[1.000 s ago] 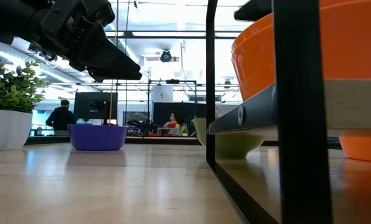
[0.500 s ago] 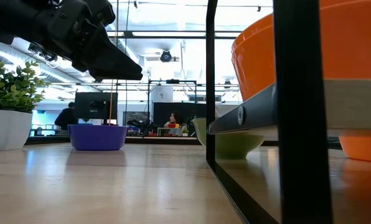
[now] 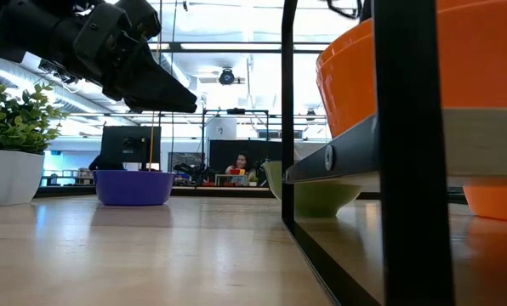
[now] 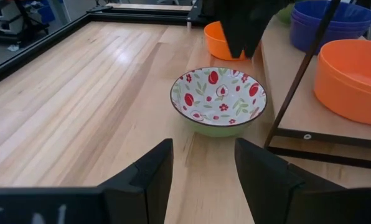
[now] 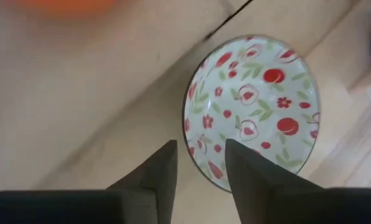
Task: Pick & Place Mini bowls
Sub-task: Stack the white bowl on the white bowl on the shelf
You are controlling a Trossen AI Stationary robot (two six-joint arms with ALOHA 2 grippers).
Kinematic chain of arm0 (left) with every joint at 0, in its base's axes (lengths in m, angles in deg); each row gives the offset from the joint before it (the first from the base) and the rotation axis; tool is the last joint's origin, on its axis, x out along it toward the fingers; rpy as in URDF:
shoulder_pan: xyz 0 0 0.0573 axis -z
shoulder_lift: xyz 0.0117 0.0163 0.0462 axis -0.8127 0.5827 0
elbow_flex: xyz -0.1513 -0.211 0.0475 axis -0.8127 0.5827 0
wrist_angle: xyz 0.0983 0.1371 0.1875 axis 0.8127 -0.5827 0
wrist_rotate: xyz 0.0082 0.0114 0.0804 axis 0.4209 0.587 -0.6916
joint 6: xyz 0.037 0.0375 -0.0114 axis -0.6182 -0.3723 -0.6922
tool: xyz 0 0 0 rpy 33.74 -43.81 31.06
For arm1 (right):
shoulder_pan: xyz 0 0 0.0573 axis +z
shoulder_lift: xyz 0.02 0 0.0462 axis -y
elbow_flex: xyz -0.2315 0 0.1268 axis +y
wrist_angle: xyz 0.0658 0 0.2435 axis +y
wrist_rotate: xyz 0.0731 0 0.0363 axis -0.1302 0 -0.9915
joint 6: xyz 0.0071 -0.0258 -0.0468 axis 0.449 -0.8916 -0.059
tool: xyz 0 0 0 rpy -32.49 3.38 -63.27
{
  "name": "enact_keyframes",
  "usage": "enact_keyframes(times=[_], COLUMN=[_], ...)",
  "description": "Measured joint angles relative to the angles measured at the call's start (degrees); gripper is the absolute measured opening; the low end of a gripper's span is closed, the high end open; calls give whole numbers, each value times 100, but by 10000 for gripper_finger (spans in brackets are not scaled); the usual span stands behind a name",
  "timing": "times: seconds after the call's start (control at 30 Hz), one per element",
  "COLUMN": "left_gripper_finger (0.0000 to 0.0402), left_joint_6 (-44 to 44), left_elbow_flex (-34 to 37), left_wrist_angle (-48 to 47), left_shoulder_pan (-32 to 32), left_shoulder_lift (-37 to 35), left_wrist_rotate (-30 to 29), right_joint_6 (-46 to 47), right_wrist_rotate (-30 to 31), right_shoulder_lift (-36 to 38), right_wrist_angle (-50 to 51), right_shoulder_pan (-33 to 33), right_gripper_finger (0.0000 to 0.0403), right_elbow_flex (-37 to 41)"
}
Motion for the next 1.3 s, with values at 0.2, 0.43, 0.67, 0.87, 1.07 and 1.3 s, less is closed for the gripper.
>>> enact_keyframes(times=[0.2, 0.43, 0.67, 0.87, 1.07, 1.3], left_gripper_finger=[177, 177, 177, 177, 177, 177], left_joint_6=[0, 29, 39, 42, 68, 105], left_elbow_flex=[0, 0, 0, 0, 0, 0], left_wrist_angle=[-10, -121, -133, -133, -131, -131], left_shoulder_pan=[0, 0, 0, 0, 0, 0], left_shoulder_lift=[0, 0, 0, 0, 0, 0], left_wrist_rotate=[0, 2, 3, 4, 4, 4], right_joint_6=[-660, -1108, -1120, -1348, -1312, -1732], right_wrist_rotate=[64, 66, 64, 66, 68, 68], right_shoulder_lift=[-293, -478, -479, -494, -494, -494], right_wrist_angle=[-25, -286, -515, -542, -931, -968], right_shoulder_pan=[-1, 5, 3, 3, 3, 3], right_gripper_finger=[138, 121, 85, 66, 66, 66], right_elbow_flex=[-13, -13, -13, 165, 205, 205])
